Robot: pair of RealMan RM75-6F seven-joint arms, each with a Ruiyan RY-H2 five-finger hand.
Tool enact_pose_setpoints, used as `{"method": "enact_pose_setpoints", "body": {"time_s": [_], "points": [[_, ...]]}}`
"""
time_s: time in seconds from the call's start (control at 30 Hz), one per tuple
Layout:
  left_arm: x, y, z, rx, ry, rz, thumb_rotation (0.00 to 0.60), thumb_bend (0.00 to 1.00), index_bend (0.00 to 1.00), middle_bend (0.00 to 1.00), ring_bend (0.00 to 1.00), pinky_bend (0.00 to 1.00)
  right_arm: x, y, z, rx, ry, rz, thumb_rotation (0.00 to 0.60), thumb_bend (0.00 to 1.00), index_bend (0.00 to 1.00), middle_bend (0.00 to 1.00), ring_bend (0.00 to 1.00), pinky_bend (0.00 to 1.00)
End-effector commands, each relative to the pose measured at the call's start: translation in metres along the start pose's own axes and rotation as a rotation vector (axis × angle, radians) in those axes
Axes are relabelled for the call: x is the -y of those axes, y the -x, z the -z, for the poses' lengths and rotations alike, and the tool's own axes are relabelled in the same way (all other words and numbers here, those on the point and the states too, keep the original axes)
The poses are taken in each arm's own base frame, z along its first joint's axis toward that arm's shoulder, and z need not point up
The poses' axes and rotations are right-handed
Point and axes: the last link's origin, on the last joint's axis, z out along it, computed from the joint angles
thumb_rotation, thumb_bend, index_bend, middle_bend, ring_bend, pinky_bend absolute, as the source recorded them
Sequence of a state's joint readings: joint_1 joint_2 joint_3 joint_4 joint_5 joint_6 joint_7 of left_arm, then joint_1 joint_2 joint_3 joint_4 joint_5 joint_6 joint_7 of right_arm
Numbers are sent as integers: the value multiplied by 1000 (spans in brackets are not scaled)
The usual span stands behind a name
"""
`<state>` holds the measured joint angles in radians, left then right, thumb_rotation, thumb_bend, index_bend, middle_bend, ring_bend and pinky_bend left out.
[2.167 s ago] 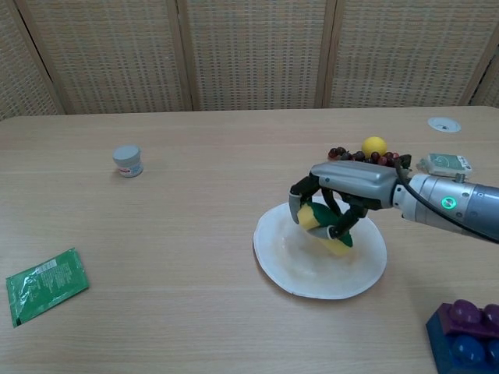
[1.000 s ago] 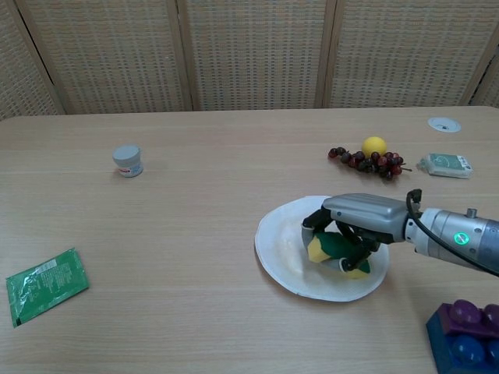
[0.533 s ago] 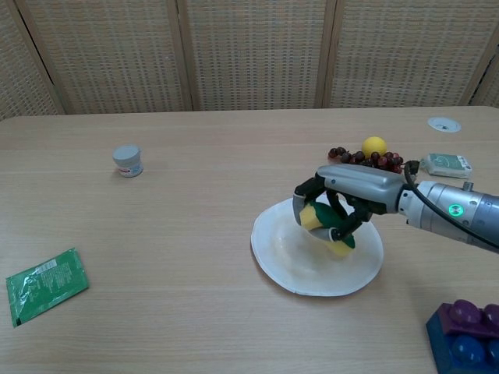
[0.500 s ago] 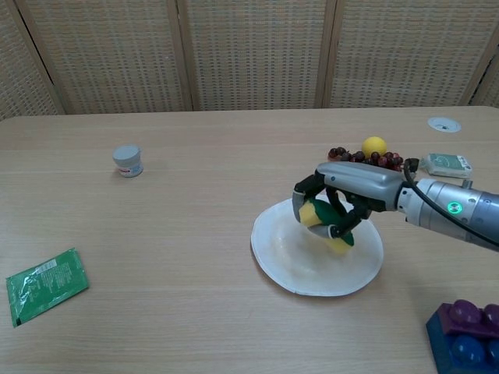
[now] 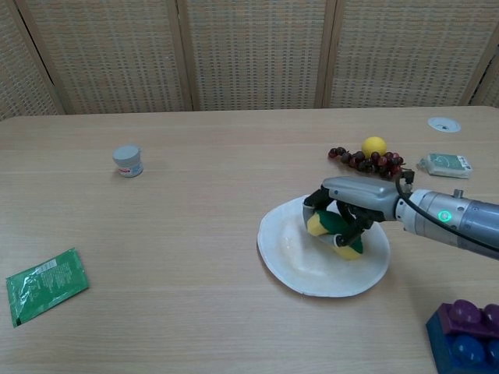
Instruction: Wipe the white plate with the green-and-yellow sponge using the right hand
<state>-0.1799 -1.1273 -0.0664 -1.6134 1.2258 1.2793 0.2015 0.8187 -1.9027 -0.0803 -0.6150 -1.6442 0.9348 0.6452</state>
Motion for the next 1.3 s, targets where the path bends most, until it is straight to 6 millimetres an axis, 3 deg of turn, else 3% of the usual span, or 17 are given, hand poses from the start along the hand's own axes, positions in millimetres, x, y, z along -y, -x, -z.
{"method": "enact_pose_setpoints", "body": {"time_s": [0.03, 0.27, 0.4, 0.53, 0.7, 1.0, 1.3], "points": [[0, 0, 0, -1, -1, 0, 600, 0, 0, 0, 0, 0, -3, 5, 3, 11, 8, -9, 600, 439, 499, 570, 393, 602], [0, 0, 0, -4, -5, 1, 600, 0, 0, 0, 0, 0, -3, 3, 4, -17, -9, -41, 600, 446, 499, 570, 393, 602], [1, 0, 0, -1, -5, 2, 600, 0, 0, 0, 0, 0, 1, -14, 2, -99, -37, -79, 600, 447, 499, 570, 393, 602], [0, 0, 0, -1, -1, 3, 600, 0, 0, 0, 0, 0, -9, -26, 4, -126, -9, -67, 600, 447, 499, 570, 393, 602], [0, -1, 1, -6, 2, 4, 600, 0, 0, 0, 0, 0, -19, -18, 10, -89, 38, -61, 600, 448, 499, 570, 393, 602], [-1, 0, 1, 0, 4, 2, 600, 0, 0, 0, 0, 0, -15, -4, 8, -54, 34, -60, 600, 449, 499, 570, 393, 602], [0, -1, 1, -3, 2, 7, 600, 0, 0, 0, 0, 0, -6, -16, 3, -147, -1, -47, 600, 451, 499, 570, 393, 603]]}}
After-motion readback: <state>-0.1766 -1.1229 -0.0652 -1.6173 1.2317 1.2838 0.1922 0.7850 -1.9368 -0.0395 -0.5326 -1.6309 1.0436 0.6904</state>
